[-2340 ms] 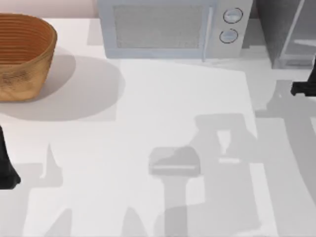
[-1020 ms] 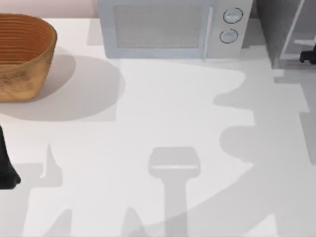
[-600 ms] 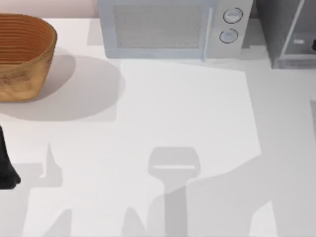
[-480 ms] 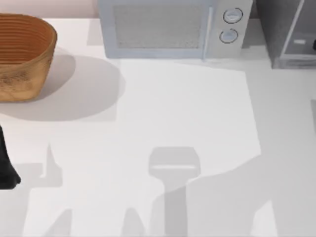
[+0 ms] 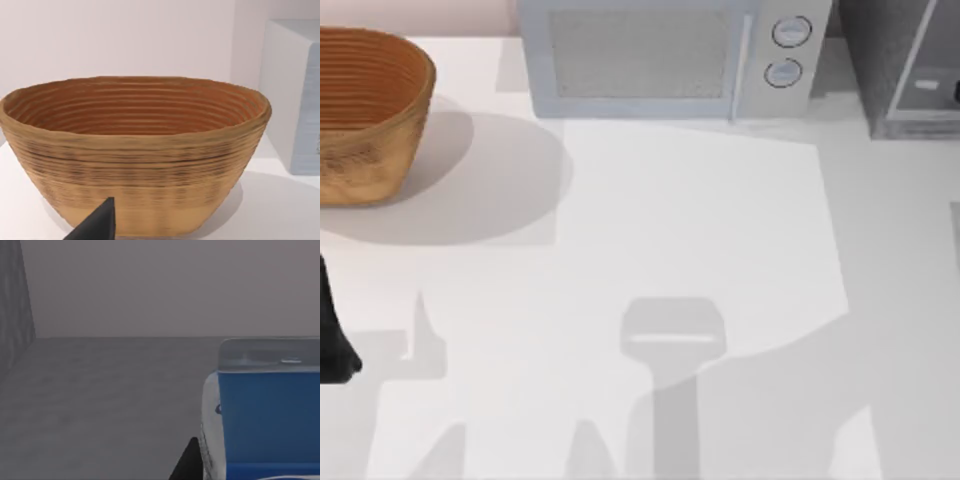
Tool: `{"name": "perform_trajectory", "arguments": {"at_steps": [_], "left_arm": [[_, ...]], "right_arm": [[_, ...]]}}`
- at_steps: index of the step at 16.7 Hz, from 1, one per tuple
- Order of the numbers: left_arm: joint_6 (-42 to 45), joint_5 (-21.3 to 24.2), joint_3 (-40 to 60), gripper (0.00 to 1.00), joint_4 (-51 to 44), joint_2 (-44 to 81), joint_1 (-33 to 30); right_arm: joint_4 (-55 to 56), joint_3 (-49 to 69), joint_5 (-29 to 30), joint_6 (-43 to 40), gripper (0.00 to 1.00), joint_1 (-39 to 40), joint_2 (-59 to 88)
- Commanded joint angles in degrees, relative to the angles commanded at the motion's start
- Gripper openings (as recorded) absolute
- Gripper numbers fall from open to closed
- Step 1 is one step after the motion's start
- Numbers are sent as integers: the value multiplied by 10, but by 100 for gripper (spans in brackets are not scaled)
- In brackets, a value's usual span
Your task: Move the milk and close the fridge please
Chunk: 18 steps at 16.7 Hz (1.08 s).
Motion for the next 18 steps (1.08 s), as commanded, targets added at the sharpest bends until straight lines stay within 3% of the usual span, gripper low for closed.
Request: {"name": "perform_trajectory", "arguments": {"at_steps": [2,15,18], "left_arm": [[0,0,0,100,0,0,0],[0,0,0,100,0,0,0],[0,0,0,100,0,0,0]], "right_arm": [[0,0,0,0,0,0,0],[0,0,0,0,98,0,0],[0,0,0,0,100,0,0]]}}
